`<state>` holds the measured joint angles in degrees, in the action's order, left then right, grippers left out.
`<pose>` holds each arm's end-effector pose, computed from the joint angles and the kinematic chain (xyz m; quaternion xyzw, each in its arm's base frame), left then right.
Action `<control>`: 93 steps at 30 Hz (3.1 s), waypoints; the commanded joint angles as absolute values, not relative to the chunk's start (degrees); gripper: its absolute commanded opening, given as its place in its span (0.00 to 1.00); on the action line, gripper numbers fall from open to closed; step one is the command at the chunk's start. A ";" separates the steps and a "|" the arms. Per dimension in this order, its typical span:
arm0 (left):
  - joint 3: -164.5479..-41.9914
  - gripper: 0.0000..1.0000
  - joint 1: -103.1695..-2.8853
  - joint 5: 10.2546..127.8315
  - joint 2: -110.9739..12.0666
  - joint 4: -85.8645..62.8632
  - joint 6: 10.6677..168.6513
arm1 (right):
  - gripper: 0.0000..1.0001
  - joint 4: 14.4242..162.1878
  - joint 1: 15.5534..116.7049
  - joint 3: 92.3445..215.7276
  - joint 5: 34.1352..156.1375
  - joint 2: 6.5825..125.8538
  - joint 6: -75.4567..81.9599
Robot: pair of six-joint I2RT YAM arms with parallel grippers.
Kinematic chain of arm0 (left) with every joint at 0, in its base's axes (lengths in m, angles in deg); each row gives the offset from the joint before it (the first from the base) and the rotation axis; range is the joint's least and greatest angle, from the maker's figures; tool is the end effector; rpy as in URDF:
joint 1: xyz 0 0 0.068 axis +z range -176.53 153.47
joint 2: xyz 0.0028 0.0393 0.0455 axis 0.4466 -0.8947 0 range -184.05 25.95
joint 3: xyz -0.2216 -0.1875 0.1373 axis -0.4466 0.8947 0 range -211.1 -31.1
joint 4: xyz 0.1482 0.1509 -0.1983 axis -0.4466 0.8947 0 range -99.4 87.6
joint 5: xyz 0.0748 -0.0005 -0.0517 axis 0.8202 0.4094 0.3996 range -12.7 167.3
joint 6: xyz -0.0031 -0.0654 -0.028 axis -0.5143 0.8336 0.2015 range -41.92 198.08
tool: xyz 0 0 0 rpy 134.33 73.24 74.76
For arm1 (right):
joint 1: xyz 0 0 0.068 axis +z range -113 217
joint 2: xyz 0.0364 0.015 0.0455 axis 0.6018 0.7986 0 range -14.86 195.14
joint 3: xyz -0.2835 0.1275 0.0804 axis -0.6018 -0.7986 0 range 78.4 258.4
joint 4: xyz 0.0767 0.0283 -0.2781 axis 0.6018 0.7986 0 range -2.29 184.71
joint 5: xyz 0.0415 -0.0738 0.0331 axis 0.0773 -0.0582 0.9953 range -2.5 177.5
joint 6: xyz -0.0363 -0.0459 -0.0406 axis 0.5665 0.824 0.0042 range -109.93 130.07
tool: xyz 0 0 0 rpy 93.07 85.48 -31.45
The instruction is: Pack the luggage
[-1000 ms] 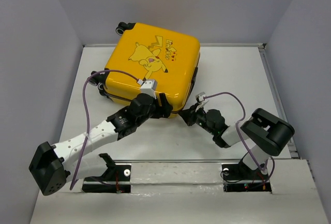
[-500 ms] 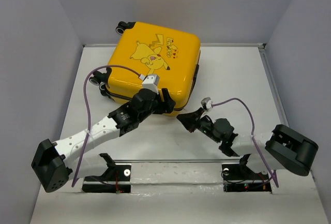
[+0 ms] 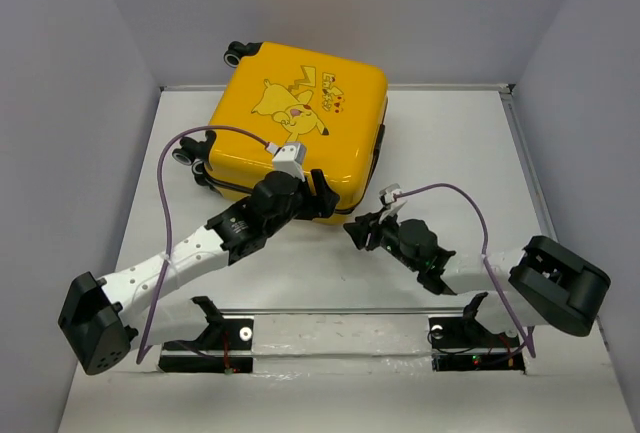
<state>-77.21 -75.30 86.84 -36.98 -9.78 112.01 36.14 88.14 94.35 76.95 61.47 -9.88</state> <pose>0.1949 -0.2075 0.3333 0.0537 0.7979 -0.3442 0.4919 0.1741 0.1988 0.1884 -0.1457 0.7444 0.3198 0.5678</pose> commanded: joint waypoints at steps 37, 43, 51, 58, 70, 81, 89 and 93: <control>-87.43 0.78 -75.04 88.12 -46.81 -22.58 108.49 | 0.07 7.90 99.46 93.96 79.07 76.01 -16.47; -97.71 0.79 -75.04 86.27 -51.65 -18.45 105.95 | 0.07 3.78 104.06 97.21 74.92 81.89 -20.00; -108.34 0.82 -74.60 83.02 -56.04 -10.46 104.36 | 0.07 5.65 104.59 109.22 77.74 89.62 -18.58; -116.17 0.94 -70.93 72.96 -54.12 -1.43 105.41 | 0.07 -1.15 104.59 107.26 68.61 92.55 -21.04; -101.94 0.99 -17.04 52.99 -31.97 11.33 106.21 | 0.07 6.65 100.64 101.96 73.78 86.75 -24.65; -95.35 0.99 -5.96 57.36 -42.68 0.62 117.28 | 0.07 16.34 100.02 100.20 76.24 77.42 -21.84; -96.23 0.99 -5.87 58.76 -52.08 -3.15 119.82 | 0.07 15.99 100.02 99.67 77.21 78.12 -21.75; -96.84 0.99 -5.87 56.22 -55.61 -4.73 121.58 | 0.07 16.25 100.02 99.93 78.00 78.91 -21.66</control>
<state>-94.87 -5.88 58.17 -53.62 0.65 119.07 16.56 98.47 101.03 71.33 78.98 -22.29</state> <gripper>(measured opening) 0.990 0.075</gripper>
